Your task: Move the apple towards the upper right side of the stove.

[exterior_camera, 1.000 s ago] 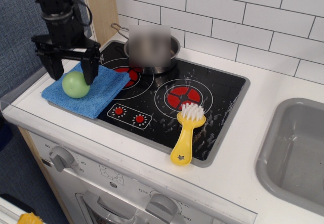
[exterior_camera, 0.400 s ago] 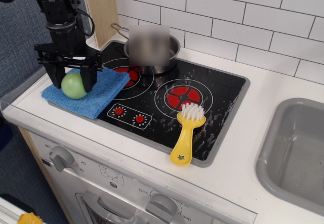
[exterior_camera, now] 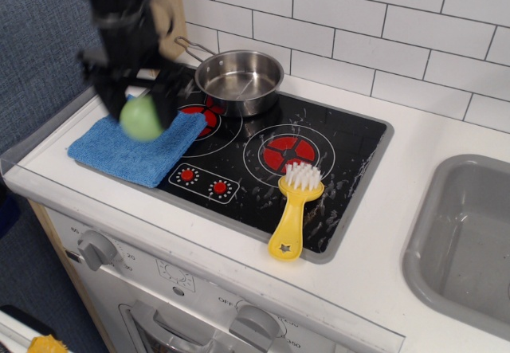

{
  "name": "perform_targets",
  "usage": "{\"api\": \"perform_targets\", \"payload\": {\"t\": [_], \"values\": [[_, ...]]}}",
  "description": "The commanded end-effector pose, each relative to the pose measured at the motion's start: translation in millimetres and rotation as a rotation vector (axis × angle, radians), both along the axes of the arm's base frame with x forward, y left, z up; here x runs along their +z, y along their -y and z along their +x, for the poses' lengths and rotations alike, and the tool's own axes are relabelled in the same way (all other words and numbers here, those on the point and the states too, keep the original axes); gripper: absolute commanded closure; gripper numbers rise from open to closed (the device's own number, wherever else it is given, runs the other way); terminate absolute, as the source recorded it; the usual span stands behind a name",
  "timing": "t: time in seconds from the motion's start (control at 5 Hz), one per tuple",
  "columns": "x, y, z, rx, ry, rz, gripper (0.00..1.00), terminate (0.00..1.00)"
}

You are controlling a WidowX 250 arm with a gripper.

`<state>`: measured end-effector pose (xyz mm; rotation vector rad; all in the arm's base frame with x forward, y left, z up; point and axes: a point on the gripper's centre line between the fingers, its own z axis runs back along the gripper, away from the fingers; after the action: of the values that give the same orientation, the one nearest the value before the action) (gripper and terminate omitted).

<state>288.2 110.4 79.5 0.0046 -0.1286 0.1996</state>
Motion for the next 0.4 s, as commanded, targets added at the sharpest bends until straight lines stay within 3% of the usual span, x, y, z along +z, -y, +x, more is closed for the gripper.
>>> {"api": "perform_targets", "payload": {"t": [0.0,0.2], "values": [[29,91,40,-0.207,0.052,-0.078,1.00,0.00],[8,141,65,-0.250,0.016,-0.081,1.00,0.00]]}}
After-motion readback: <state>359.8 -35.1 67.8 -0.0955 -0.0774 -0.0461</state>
